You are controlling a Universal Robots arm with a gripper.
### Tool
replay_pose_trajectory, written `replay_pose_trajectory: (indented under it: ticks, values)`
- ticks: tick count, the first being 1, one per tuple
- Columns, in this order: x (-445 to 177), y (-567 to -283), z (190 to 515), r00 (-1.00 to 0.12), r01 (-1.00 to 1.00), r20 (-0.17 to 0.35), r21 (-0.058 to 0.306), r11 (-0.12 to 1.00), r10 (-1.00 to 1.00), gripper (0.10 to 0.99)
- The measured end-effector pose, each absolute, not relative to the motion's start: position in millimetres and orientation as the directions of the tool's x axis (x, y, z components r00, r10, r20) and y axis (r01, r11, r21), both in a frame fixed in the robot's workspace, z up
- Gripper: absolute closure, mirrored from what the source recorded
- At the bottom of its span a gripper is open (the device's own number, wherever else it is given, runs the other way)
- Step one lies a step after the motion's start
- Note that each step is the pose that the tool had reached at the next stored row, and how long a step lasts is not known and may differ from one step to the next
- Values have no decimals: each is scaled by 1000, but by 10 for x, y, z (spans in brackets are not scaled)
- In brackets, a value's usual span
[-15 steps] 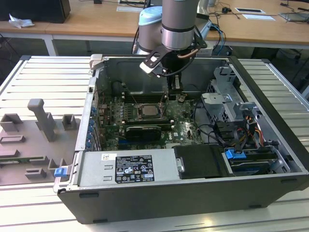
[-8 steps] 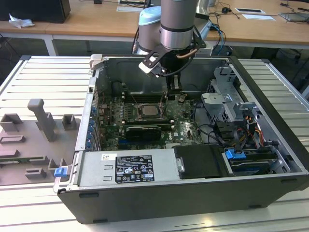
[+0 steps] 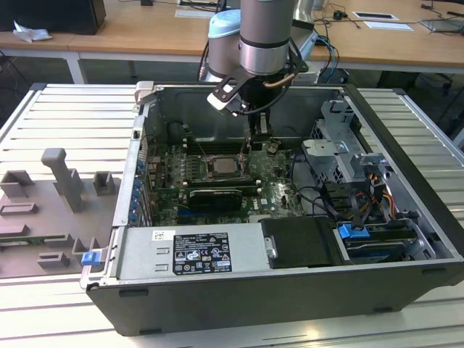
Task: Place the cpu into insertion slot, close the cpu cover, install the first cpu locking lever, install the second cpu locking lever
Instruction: 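Close the cpu cover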
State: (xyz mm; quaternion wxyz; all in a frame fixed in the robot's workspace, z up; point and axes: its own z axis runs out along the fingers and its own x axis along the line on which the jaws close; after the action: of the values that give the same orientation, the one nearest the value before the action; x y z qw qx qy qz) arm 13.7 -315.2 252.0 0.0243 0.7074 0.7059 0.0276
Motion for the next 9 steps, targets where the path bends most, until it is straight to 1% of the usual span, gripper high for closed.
replay_pose_trajectory:
  ticks: [9]
  values:
    - [79,-3152,2520,2,997,5,73,-2,1000,980]
